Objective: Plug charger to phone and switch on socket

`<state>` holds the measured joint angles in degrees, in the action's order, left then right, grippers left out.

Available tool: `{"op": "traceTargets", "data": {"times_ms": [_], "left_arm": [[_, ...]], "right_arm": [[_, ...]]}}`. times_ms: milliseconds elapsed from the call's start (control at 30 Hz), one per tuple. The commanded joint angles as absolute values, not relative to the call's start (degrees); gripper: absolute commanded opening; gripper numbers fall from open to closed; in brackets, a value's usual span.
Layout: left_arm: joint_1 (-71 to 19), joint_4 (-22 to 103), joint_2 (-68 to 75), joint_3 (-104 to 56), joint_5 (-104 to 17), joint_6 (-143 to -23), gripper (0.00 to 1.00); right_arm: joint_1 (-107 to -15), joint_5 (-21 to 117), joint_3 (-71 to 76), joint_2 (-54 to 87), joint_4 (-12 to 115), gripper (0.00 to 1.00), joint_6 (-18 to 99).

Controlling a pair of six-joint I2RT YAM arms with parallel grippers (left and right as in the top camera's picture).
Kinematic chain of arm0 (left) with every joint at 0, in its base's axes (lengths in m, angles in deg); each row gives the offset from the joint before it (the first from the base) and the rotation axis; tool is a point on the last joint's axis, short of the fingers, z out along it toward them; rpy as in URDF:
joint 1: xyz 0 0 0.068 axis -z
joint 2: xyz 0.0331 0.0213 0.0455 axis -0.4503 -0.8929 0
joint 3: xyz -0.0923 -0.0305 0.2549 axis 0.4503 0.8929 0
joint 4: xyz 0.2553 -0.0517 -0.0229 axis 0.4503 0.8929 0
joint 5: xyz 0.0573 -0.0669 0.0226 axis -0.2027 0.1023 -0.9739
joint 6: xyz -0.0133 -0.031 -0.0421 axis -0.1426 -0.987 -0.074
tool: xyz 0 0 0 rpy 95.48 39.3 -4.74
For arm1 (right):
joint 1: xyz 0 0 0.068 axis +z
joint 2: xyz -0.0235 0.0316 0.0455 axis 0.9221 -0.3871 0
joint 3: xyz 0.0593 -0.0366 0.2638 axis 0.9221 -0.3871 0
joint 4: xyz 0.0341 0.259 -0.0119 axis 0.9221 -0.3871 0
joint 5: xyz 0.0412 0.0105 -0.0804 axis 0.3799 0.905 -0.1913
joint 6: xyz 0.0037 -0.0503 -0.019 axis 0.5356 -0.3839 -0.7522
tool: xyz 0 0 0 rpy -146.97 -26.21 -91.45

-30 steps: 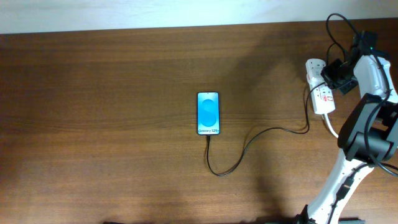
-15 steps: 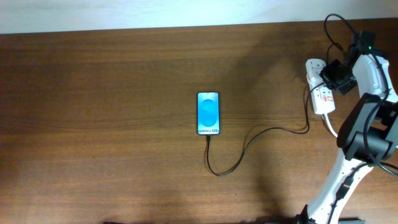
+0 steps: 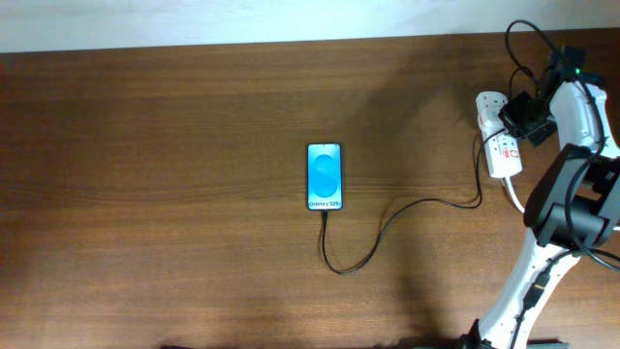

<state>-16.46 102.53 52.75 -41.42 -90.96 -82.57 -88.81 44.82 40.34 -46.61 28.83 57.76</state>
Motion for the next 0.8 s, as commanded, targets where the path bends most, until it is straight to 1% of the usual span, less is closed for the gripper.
{"op": "traceTargets", "data": {"times_ms": [0, 233, 300, 433, 600, 767], "left_arm": [[-16.83, 102.53, 53.21, -41.53, -91.37, -83.27, 0.99], [-16.83, 102.53, 53.21, -41.53, -91.35, -83.27, 0.99], [-16.83, 102.55, 53.21, -41.53, -91.35, -83.27, 0.99], [-16.83, 102.55, 53.21, -41.53, -91.37, -83.27, 0.99], [-16.81, 102.55, 53.21, -41.53, -91.37, -83.27, 0.99], [-16.81, 102.55, 53.21, -41.53, -91.37, -83.27, 0.99]], "right_arm": [[-86.74, 49.03, 36.71, -56.28, 28.37, 0.04, 56.93], [-87.04, 49.06, 36.82, -56.41, 28.00, 0.04, 56.93], [-87.59, 48.27, 37.63, -56.38, 27.74, 0.04, 55.00], [-89.47, 45.32, 44.03, -55.36, 22.29, 0.04, 53.89], [-90.47, 43.68, 56.58, -51.97, 10.77, 0.04, 53.93], [-90.52, 43.92, 65.65, -51.75, 6.77, 0.04, 54.28]]}}
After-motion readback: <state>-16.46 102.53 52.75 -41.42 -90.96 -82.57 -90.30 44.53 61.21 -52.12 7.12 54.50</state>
